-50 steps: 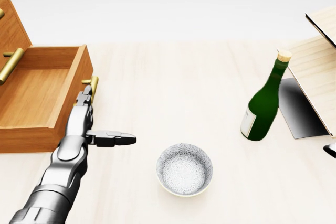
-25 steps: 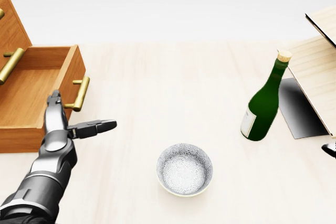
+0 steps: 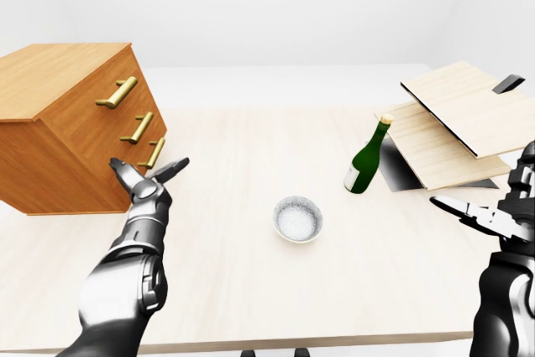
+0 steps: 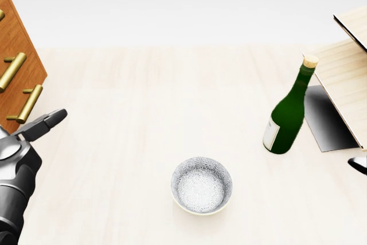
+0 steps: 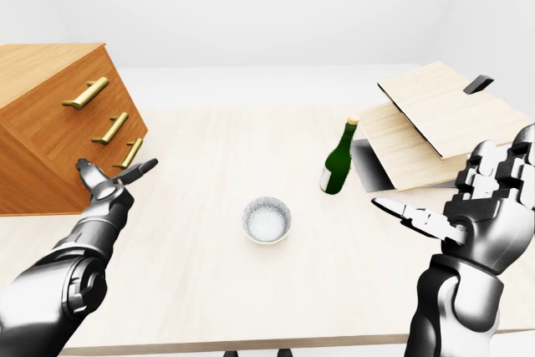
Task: Close the bottom drawer of the cabinet.
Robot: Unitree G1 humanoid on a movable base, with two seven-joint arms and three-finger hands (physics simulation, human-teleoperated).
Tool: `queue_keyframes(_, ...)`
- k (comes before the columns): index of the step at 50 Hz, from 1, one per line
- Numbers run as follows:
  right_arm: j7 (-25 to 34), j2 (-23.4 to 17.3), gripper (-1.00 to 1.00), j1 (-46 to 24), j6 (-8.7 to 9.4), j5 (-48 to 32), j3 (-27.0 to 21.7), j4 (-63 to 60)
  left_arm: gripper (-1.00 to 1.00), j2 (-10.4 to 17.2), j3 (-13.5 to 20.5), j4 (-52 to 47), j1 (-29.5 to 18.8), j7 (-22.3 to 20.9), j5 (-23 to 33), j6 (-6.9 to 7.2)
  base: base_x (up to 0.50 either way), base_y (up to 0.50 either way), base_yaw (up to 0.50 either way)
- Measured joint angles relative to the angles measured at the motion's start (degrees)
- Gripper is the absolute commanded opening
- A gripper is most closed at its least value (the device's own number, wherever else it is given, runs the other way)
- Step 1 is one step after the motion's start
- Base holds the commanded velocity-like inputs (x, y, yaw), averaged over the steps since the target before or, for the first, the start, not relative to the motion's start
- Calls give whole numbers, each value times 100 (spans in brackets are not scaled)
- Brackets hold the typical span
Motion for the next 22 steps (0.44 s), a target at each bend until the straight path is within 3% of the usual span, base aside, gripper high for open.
queue_keyframes(22,12,4,100,4,0,-16,16,73,100,19,-179,-329,124,-3,-696,0,0,0,0)
